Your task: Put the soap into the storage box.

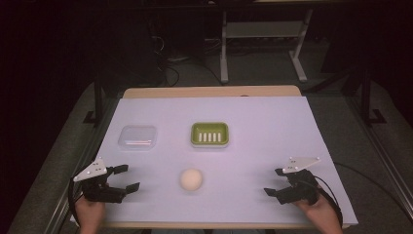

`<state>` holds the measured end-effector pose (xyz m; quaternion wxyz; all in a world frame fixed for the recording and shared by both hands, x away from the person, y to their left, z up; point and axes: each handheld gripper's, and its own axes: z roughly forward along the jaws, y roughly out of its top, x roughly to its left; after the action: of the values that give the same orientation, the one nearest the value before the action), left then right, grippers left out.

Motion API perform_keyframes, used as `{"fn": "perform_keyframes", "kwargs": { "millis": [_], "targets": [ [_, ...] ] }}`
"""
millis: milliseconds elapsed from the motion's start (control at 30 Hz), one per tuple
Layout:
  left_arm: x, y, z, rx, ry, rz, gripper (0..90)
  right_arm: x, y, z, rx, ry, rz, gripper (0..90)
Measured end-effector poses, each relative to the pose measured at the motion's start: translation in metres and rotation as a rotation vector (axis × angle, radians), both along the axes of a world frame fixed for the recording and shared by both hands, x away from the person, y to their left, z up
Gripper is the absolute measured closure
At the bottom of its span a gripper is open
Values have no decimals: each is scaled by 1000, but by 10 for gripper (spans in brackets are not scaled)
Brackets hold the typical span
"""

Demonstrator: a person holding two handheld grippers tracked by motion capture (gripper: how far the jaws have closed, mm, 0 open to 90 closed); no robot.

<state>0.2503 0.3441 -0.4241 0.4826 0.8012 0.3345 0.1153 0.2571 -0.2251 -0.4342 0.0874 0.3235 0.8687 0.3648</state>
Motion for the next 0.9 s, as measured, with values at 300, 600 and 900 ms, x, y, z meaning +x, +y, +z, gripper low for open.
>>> {"fn": "perform_keyframes", "kwargs": {
  "millis": [300, 600, 900],
  "targets": [
    [-1, 4, 1, -7, -2, 9, 132, -4, 25, 2, -5, -23, 63, 191],
    [-1, 3, 1, -9, -3, 6, 132, -5, 48, 1, -39, -20, 118, 189],
    [-2, 6, 2, -13, -7, 9, 132, 2, 65, 4, -47, -21, 161, 179]
  ]
}}
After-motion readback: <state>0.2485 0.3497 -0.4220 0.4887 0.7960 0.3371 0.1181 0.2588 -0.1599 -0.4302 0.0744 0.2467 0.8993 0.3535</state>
